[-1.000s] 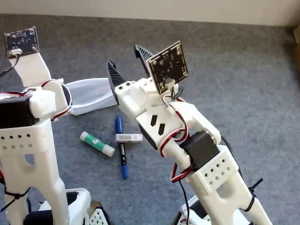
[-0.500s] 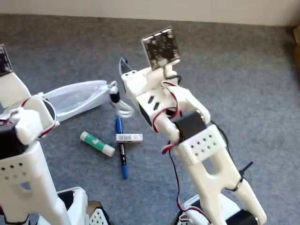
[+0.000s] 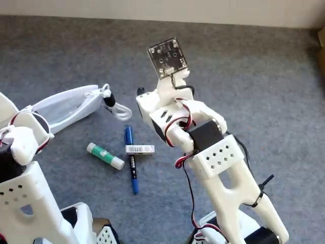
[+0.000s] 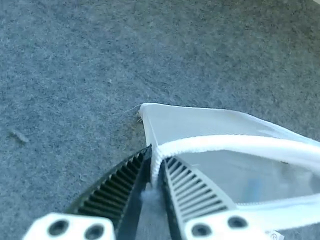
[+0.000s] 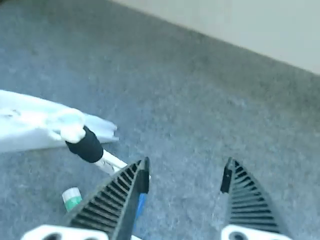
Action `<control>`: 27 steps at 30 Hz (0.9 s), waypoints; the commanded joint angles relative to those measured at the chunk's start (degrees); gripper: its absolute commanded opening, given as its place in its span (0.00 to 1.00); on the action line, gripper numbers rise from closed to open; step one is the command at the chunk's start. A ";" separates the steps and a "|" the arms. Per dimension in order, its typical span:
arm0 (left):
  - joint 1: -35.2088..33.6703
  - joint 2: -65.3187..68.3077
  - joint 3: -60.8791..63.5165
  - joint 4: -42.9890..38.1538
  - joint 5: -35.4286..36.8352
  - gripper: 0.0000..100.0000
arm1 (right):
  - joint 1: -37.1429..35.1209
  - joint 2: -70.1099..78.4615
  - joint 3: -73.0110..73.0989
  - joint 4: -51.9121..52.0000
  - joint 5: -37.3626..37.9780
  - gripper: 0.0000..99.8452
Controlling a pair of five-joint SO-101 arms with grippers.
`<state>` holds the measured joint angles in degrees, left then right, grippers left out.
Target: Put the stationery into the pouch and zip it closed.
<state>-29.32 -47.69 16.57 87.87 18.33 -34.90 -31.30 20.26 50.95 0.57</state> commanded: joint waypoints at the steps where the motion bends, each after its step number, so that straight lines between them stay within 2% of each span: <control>1: -0.66 -1.80 -0.22 -2.20 0.79 0.01 | 0.40 -0.13 2.42 -0.13 -0.18 0.23; 5: -0.66 -1.80 -0.13 -2.11 0.79 0.01 | -2.07 -0.13 9.36 -4.09 0.09 0.23; 10: -0.66 -2.07 0.92 -2.11 0.79 0.01 | -4.35 -0.13 16.66 -7.52 7.30 0.23; 19: -0.66 -2.15 1.27 -2.11 0.79 0.01 | -12.79 -0.04 27.82 -17.19 7.91 0.23; 27: -0.66 -2.15 1.27 -2.11 0.79 0.01 | -14.99 3.74 28.97 -20.97 8.00 0.23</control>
<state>-29.49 -48.75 17.98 87.16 18.33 -49.14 -29.80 50.07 32.75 7.87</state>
